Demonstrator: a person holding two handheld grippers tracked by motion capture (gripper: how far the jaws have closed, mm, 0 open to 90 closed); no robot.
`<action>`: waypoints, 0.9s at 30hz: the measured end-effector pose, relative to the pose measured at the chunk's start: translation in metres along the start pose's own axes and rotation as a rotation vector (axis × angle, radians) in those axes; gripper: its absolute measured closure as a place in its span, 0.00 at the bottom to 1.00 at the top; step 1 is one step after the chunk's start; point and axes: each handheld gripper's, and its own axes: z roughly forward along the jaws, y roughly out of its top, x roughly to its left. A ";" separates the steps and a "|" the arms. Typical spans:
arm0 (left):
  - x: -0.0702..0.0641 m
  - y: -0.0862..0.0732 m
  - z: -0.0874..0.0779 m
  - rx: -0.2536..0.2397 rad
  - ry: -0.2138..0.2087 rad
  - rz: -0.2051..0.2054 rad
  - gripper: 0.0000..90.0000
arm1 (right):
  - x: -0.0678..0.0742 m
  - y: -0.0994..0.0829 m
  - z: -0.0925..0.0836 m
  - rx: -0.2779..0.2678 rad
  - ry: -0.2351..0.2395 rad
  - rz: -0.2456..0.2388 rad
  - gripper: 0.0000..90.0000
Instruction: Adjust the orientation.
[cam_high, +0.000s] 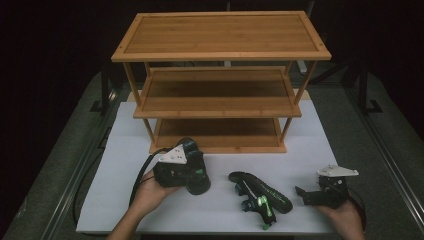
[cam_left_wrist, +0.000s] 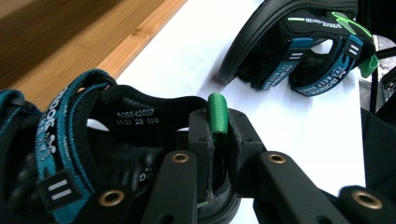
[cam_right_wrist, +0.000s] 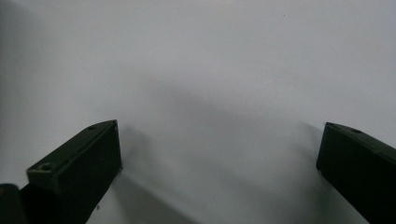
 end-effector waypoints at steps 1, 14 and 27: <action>0.000 -0.001 -0.001 0.001 -0.001 -0.001 0.92 | 0.000 0.000 0.000 0.000 0.000 0.000 0.00; -0.009 -0.023 -0.036 0.020 -0.041 0.006 0.92 | 0.000 0.000 0.000 -0.001 -0.001 -0.002 0.00; -0.019 -0.037 -0.055 0.021 -0.057 0.015 0.85 | 0.000 0.000 0.000 0.000 -0.001 -0.001 0.00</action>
